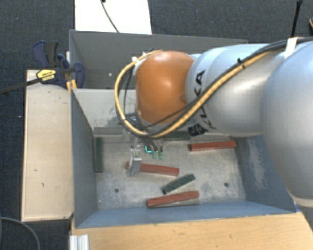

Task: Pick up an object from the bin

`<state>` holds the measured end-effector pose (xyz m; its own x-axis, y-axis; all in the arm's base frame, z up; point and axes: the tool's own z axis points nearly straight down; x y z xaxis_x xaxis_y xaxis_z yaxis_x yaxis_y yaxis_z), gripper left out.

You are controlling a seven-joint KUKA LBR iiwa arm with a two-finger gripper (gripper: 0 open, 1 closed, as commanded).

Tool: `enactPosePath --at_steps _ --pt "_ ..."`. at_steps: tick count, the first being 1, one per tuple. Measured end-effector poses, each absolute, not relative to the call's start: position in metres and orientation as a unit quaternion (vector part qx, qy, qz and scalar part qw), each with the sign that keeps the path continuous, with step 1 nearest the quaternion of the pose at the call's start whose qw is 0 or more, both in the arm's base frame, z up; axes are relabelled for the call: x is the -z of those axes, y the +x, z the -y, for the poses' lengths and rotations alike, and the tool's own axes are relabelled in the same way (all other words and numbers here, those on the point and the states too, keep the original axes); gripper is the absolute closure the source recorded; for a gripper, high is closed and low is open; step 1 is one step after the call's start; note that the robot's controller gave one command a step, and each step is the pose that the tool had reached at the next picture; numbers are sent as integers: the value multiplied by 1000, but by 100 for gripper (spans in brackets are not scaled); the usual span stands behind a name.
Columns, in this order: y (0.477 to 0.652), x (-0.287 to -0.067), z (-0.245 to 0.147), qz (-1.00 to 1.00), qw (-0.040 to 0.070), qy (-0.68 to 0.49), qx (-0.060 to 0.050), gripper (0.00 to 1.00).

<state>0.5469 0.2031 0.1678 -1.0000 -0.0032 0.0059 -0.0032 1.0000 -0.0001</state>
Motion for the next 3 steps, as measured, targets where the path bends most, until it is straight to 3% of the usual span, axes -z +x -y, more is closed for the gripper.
enactPosePath --at_steps 1,2,3 --pt "591 -68 -128 995 2 102 0 0" --pt "512 -70 -164 1000 1 -4 1 0" --pt "513 -70 -163 1000 0 -8 1 100"
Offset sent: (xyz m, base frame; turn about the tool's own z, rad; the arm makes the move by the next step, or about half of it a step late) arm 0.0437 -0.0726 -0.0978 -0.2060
